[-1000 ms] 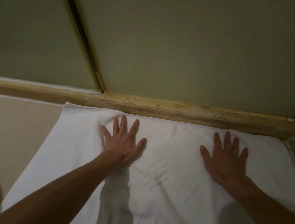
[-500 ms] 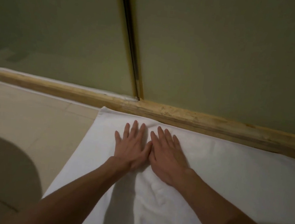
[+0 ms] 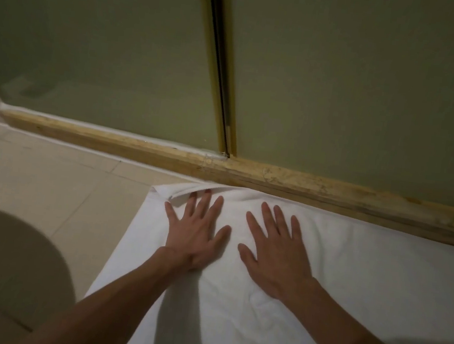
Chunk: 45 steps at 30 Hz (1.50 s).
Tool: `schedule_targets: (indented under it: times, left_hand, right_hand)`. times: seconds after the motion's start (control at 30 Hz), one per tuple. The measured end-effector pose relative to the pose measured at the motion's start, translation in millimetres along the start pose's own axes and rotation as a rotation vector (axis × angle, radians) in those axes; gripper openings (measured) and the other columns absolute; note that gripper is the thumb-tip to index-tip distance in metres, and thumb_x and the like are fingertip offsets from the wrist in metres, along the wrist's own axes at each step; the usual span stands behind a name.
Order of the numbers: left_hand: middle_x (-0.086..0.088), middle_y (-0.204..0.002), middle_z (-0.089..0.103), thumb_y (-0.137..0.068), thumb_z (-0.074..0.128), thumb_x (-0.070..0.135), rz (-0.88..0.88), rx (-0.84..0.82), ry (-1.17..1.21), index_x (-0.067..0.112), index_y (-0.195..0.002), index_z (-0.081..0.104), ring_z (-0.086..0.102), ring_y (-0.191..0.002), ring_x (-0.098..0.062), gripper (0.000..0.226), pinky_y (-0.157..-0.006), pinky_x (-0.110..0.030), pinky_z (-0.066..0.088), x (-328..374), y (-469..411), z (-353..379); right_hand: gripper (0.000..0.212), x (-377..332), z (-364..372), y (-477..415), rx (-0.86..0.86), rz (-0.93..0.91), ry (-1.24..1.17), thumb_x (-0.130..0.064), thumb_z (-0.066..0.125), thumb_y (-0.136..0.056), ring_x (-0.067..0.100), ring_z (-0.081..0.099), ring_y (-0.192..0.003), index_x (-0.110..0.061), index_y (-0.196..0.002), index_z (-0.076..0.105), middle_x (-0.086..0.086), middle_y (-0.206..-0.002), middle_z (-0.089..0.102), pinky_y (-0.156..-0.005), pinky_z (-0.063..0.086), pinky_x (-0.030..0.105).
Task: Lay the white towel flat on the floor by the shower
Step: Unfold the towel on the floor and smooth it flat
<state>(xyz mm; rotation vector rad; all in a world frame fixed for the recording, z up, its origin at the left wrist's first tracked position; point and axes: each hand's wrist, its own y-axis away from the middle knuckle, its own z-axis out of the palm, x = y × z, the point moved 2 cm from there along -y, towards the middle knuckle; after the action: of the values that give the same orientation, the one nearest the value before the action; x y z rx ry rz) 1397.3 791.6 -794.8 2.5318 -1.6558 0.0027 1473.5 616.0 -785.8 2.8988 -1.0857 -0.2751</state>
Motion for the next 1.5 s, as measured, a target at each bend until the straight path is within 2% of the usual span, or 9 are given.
schedule_targets:
  times: [0.1,0.2,0.4,0.67,0.8,0.87,1.0,1.23,1.5]
  left_hand:
    - [-0.002,-0.161,-0.011,-0.083,0.006,0.075,-0.009,0.05,0.043,0.037,-0.15,-0.005,-0.014,-0.147,-0.025,0.077,-0.106,-0.061,-0.023,3.9,1.3,-2.9]
    - [-0.005,-0.159,-0.022,-0.082,0.011,0.075,-0.083,0.087,0.069,0.036,-0.149,-0.009,-0.028,-0.14,-0.025,0.08,-0.106,-0.056,-0.023,0.9,-0.2,-3.8]
    - [-0.007,-0.157,-0.026,-0.082,0.008,0.078,-0.182,-0.034,0.11,0.037,-0.149,-0.014,-0.022,-0.144,-0.034,0.082,-0.107,-0.067,-0.011,-23.2,-25.6,-7.7]
    - [-0.006,-0.158,-0.024,-0.072,-0.007,0.085,-0.221,-0.084,0.073,0.038,-0.149,-0.015,-0.021,-0.144,-0.034,0.09,-0.104,-0.07,-0.013,-31.2,-26.1,-4.0]
    - [-0.011,-0.16,-0.016,-0.083,0.005,0.076,-0.225,-0.029,0.055,0.027,-0.152,-0.006,-0.016,-0.146,-0.035,0.085,-0.107,-0.068,-0.011,-20.8,-23.0,-10.9]
    - [-0.01,-0.16,-0.014,-0.084,0.007,0.072,-0.141,0.043,0.084,0.025,-0.152,-0.002,-0.016,-0.146,-0.031,0.083,-0.109,-0.063,-0.012,-4.8,-20.0,-13.4]
    - [-0.006,-0.158,-0.024,-0.087,0.002,0.071,0.029,0.01,0.09,0.033,-0.151,-0.01,-0.025,-0.143,-0.026,0.076,-0.112,-0.058,-0.017,30.2,-19.5,-9.3]
    - [-0.01,-0.158,-0.023,-0.086,0.003,0.074,-0.127,-0.062,0.024,0.045,-0.148,-0.011,-0.022,-0.144,-0.036,0.07,-0.106,-0.066,-0.016,17.1,-26.2,-2.3]
    - [-0.016,-0.16,-0.011,-0.08,0.01,0.079,-0.226,-0.025,0.061,0.02,-0.149,0.007,-0.014,-0.146,-0.036,0.091,-0.11,-0.065,-0.009,11.4,-34.5,-1.5]
  right_hand:
    - [0.07,-1.5,0.6,0.6,-0.007,0.002,0.003,-0.065,0.005,-0.089,0.025,-0.016,-0.146,-0.033,-0.15,-0.005,0.003,-0.16,-0.014,-0.117,-0.006,0.052]
    - [0.07,-3.8,-0.2,1.6,-0.013,0.004,0.008,-0.065,0.006,-0.09,0.027,-0.017,-0.146,-0.033,-0.15,-0.005,0.004,-0.16,-0.014,-0.117,-0.007,0.053]
    - [0.069,-6.0,-3.0,5.3,-0.022,-0.017,0.004,-0.064,0.009,-0.09,0.027,-0.017,-0.146,-0.034,-0.151,-0.004,0.004,-0.16,-0.014,-0.116,-0.006,0.054]
    - [0.069,-7.1,-2.8,12.7,-0.025,-0.039,0.021,-0.064,0.005,-0.089,0.028,-0.017,-0.146,-0.034,-0.15,-0.004,0.005,-0.16,-0.014,-0.115,-0.005,0.055]
    - [0.069,-7.5,-2.8,12.0,-0.023,-0.036,0.011,-0.064,0.005,-0.089,0.028,-0.017,-0.146,-0.034,-0.15,-0.004,0.005,-0.16,-0.015,-0.115,-0.006,0.055]
    - [0.071,-7.7,-2.8,11.7,-0.021,-0.038,0.015,-0.064,0.0,-0.086,0.028,-0.017,-0.146,-0.034,-0.15,-0.003,0.005,-0.16,-0.014,-0.116,-0.006,0.055]
    - [0.073,-8.1,-3.7,11.9,-0.014,-0.036,0.026,-0.065,0.0,-0.086,0.028,-0.016,-0.146,-0.031,-0.151,-0.004,0.006,-0.16,-0.013,-0.116,-0.004,0.055]
    - [0.07,-8.9,-5.1,12.9,-0.023,-0.036,0.017,-0.066,0.007,-0.089,0.028,-0.018,-0.145,-0.034,-0.15,-0.007,0.005,-0.16,-0.016,-0.115,-0.004,0.055]
    - [0.069,-7.9,-5.5,12.6,-0.016,-0.041,0.018,-0.064,0.009,-0.09,0.028,-0.016,-0.146,-0.032,-0.15,-0.004,0.006,-0.16,-0.014,-0.116,-0.004,0.055]
